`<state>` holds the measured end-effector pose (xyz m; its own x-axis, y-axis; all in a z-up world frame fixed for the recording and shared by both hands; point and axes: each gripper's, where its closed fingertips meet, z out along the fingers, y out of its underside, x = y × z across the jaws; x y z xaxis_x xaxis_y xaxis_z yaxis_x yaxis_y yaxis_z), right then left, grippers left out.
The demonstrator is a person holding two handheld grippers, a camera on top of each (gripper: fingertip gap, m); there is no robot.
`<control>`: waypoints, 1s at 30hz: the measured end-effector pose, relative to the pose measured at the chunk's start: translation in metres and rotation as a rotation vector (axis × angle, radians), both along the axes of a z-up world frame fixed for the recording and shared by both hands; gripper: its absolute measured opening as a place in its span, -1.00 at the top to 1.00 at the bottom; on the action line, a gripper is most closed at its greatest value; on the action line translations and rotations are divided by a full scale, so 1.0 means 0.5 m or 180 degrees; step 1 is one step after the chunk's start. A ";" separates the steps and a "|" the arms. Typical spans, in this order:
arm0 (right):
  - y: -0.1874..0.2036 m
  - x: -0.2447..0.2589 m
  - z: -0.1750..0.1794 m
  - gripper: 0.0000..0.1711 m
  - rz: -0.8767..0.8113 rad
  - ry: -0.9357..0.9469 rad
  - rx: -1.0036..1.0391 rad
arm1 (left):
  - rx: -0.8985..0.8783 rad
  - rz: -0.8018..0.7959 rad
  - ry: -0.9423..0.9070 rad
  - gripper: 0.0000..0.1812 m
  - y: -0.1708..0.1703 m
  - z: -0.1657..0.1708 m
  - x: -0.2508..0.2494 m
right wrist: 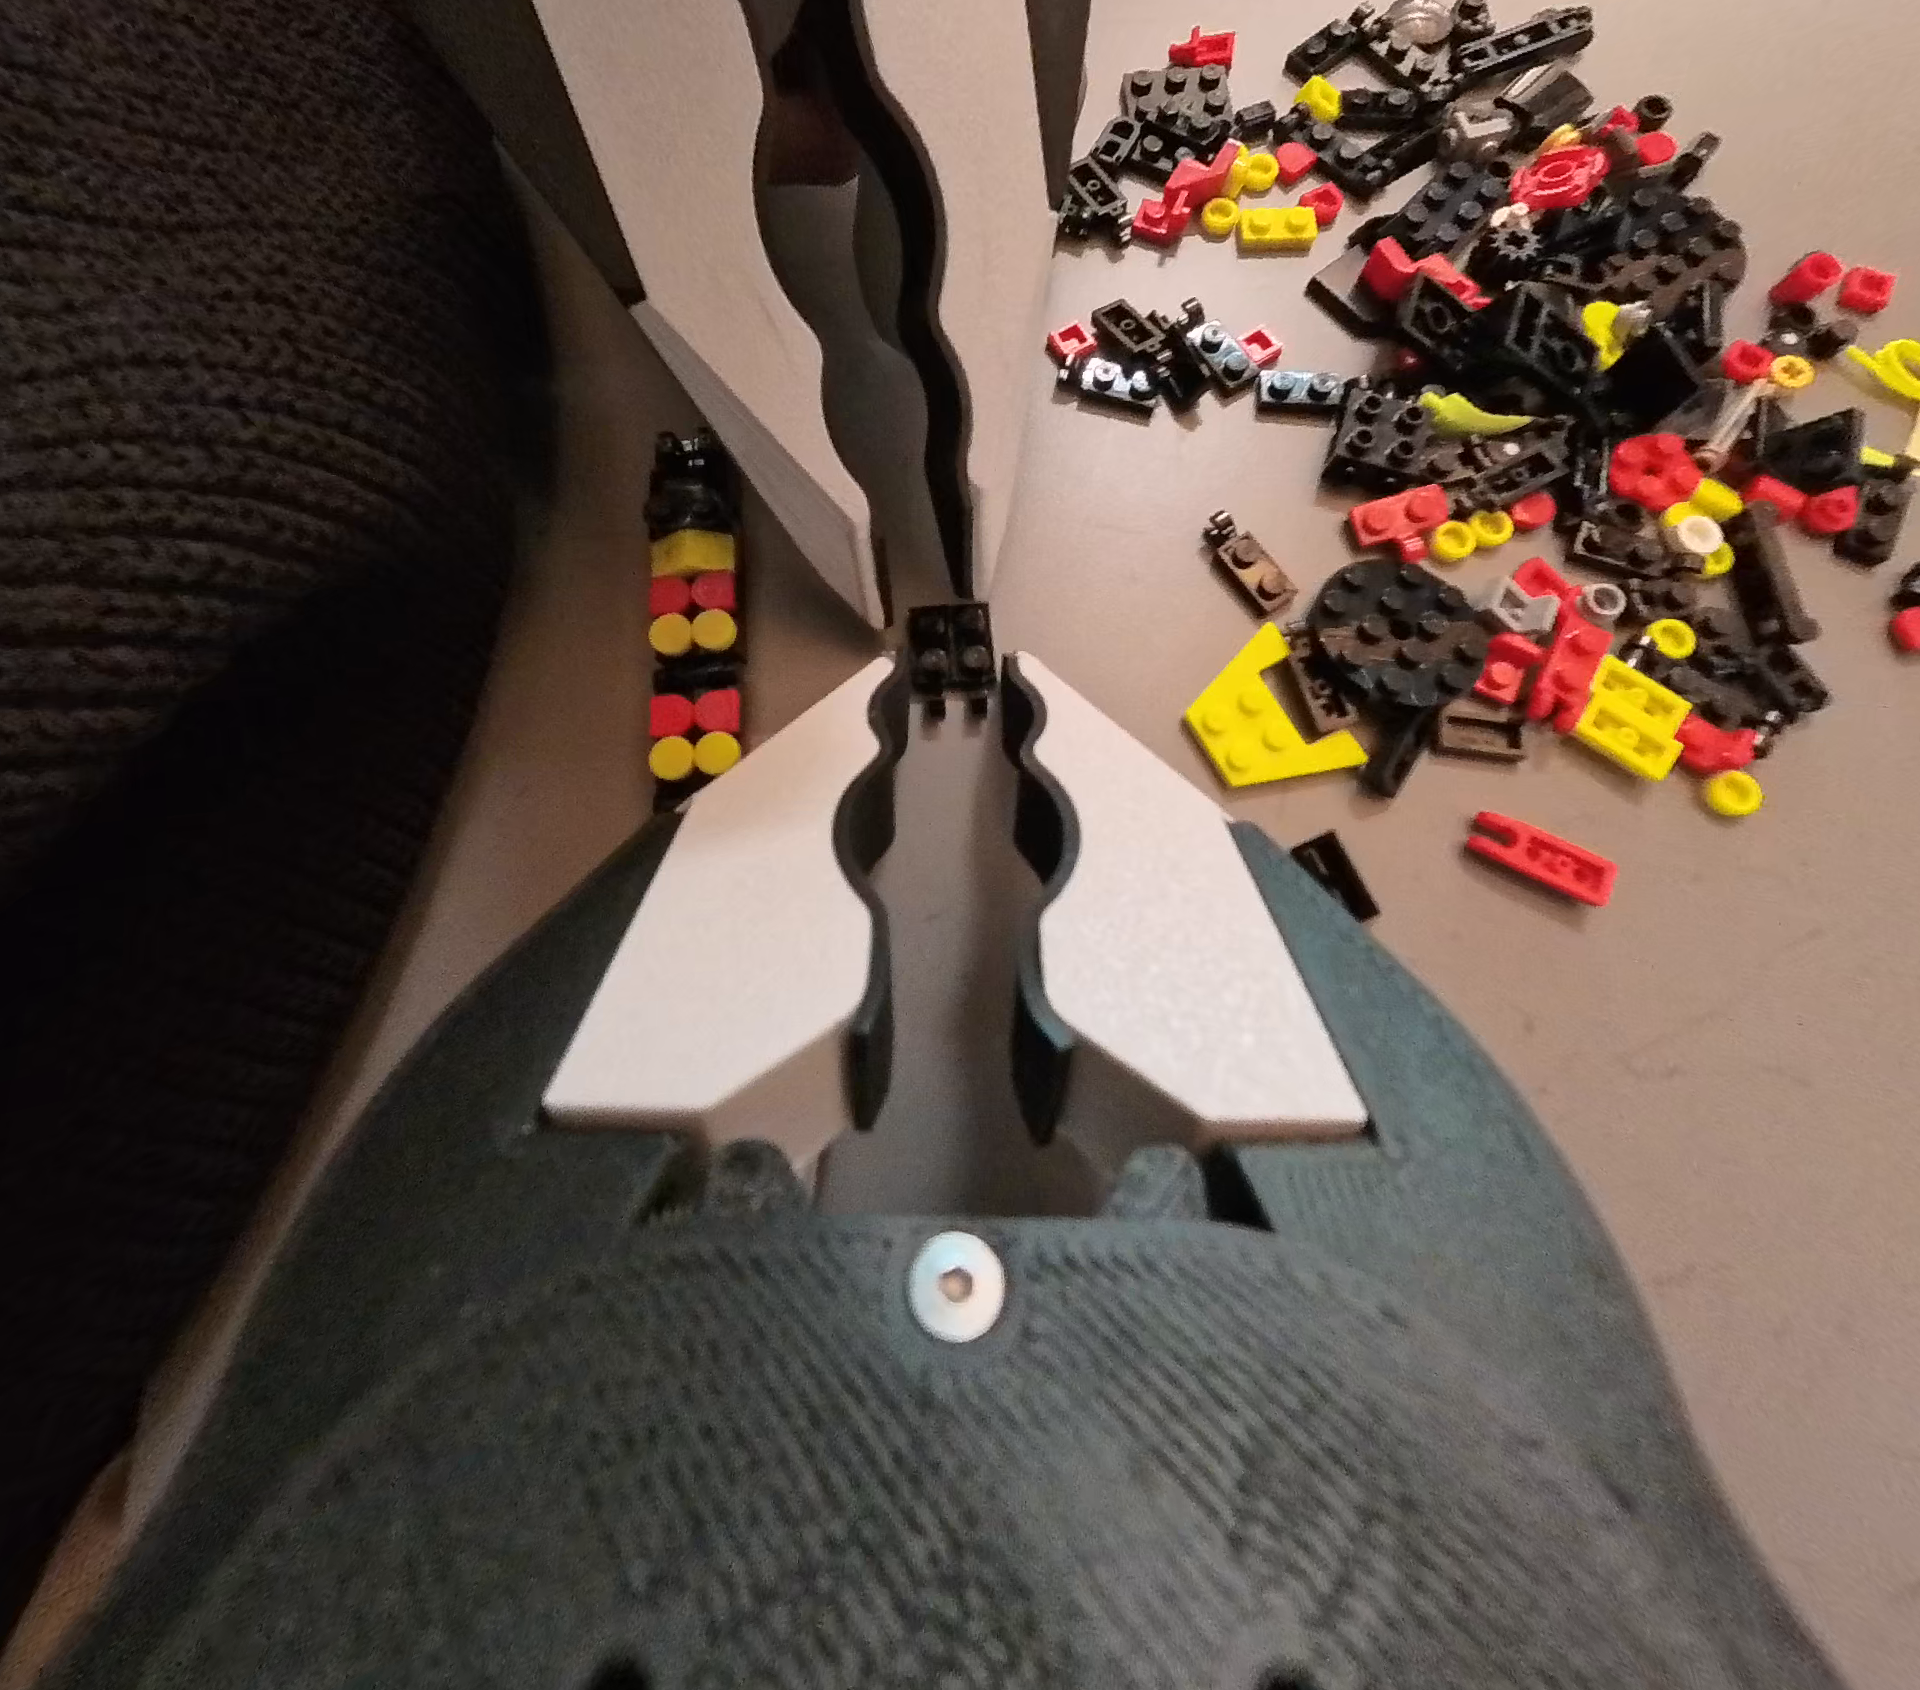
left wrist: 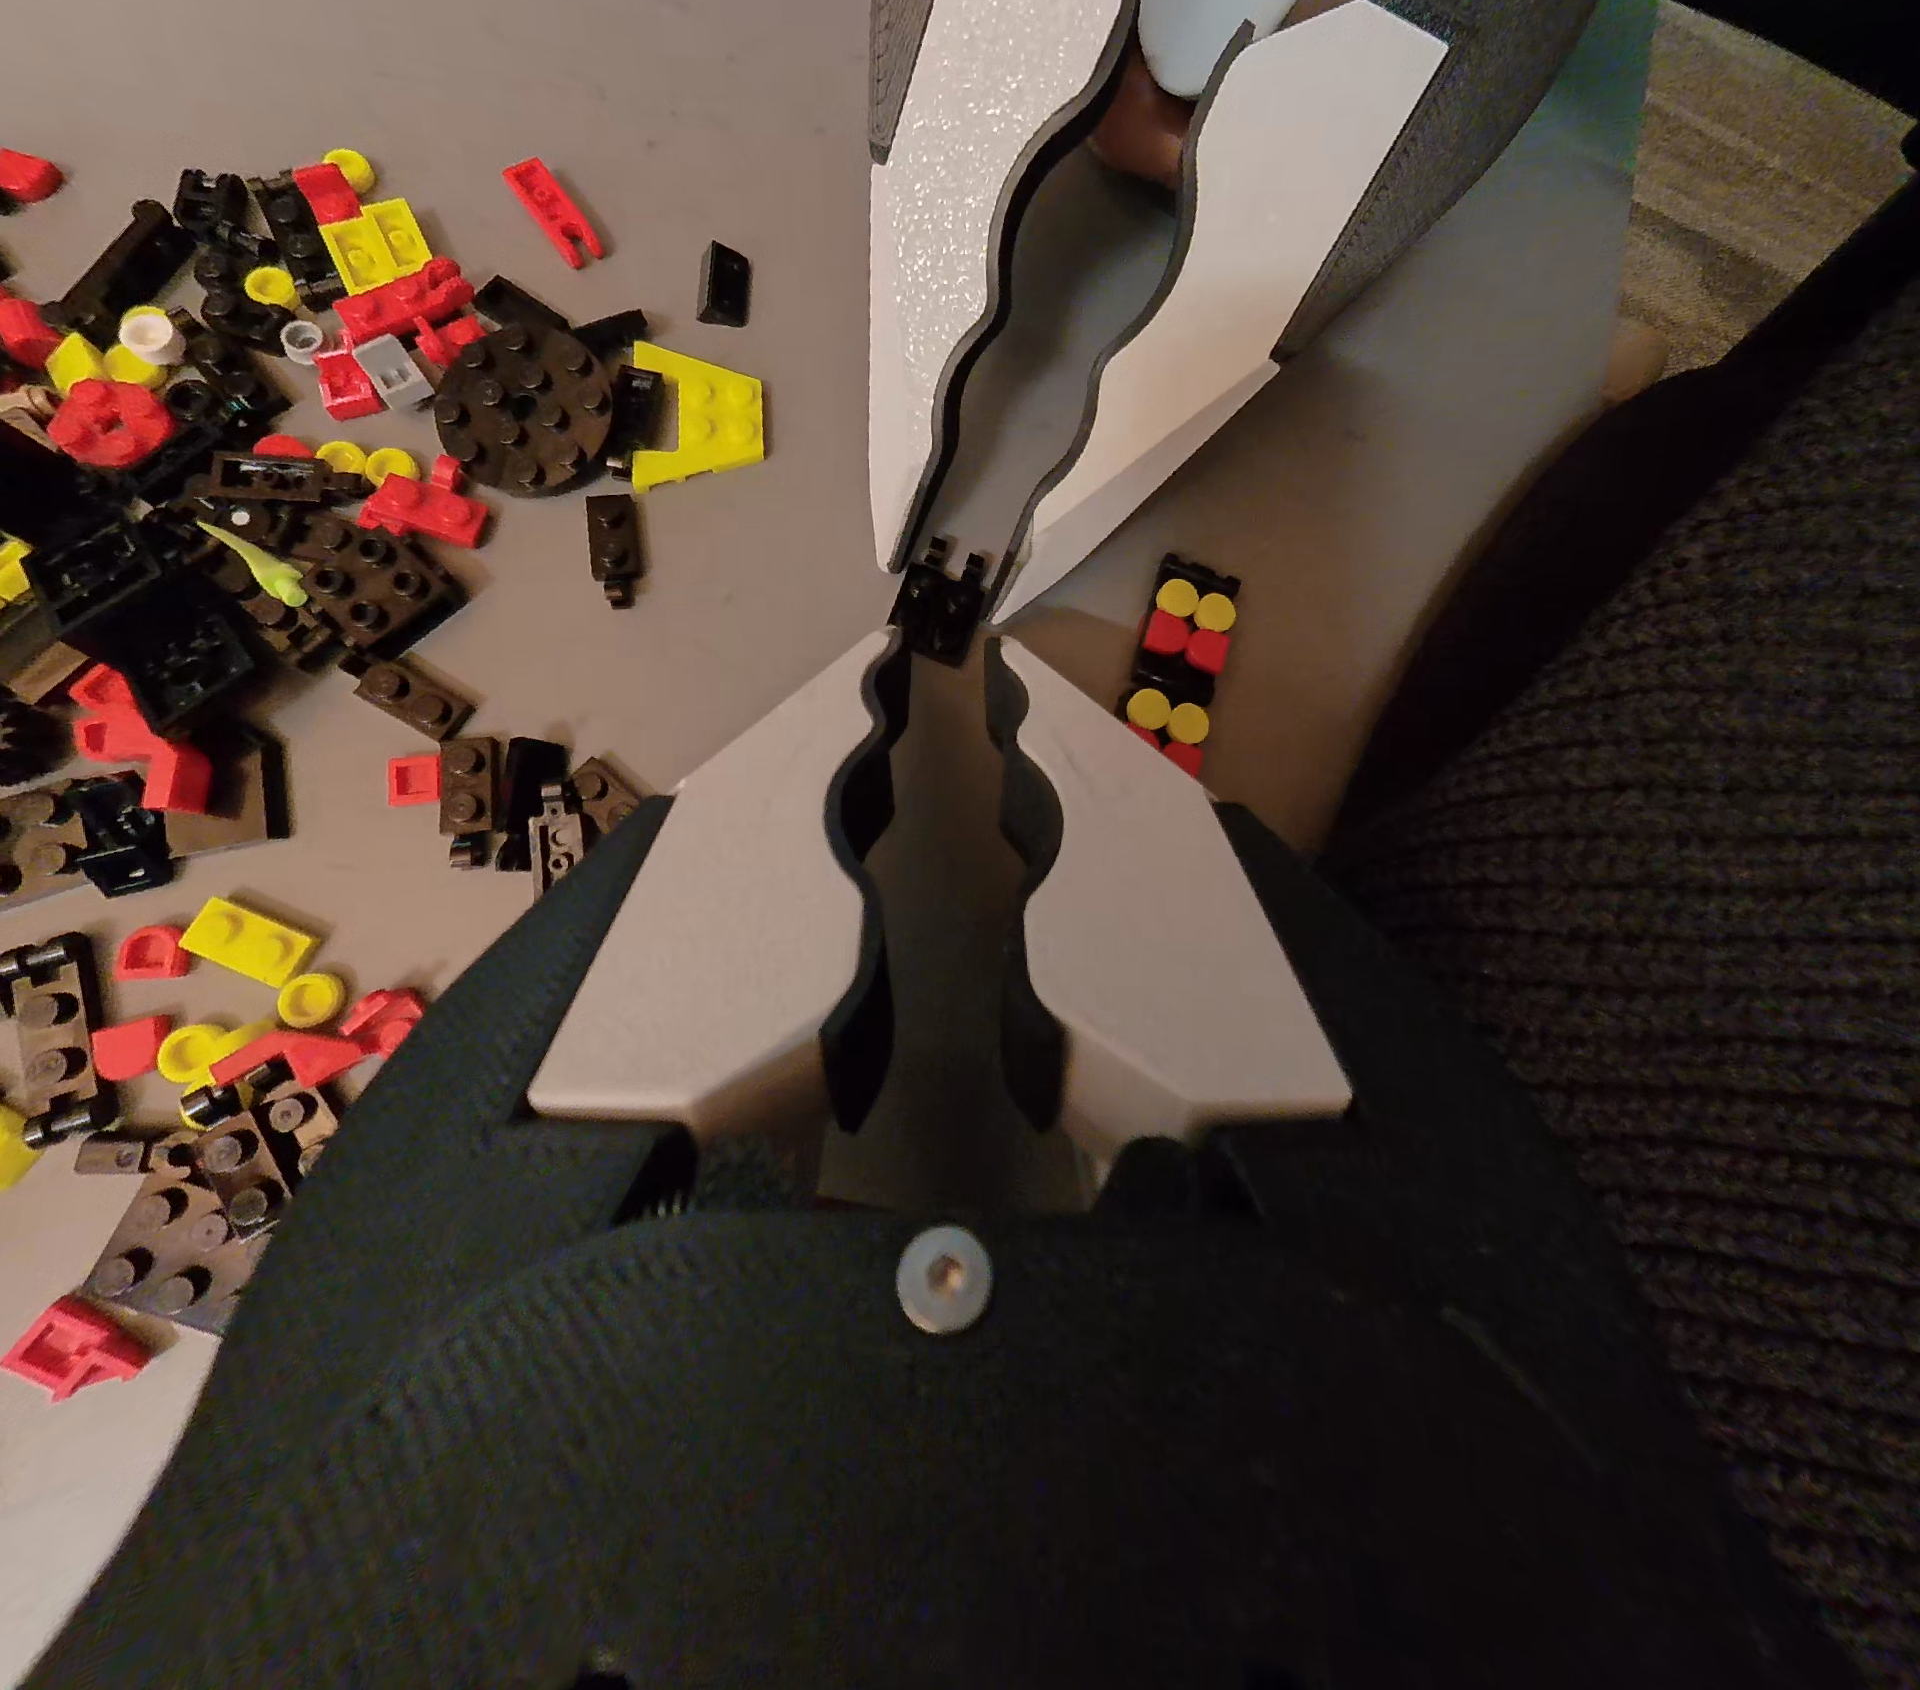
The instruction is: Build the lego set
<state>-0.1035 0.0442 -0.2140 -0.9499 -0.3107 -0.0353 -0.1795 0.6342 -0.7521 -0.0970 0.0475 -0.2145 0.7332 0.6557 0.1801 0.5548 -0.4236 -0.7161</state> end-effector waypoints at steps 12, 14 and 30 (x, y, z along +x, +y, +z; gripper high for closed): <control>0.001 0.001 0.000 0.80 0.0009 -0.0002 0.0000 | 0.0071 0.0052 -0.0014 0.85 -0.006 0.009 -0.002; 0.001 0.001 0.000 0.80 0.0007 -0.0006 0.0000 | 0.0161 0.0047 -0.0080 0.86 -0.003 0.013 0.001; 0.001 0.000 0.000 0.79 0.0005 -0.0001 -0.0001 | 0.0216 -0.0035 -0.0302 0.83 0.005 0.002 0.019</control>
<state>-0.1033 0.0449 -0.2140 -0.9494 -0.3121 -0.0356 -0.1801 0.6336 -0.7524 -0.0876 0.0500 -0.2136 0.7178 0.6317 0.2928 0.6171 -0.3823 -0.6878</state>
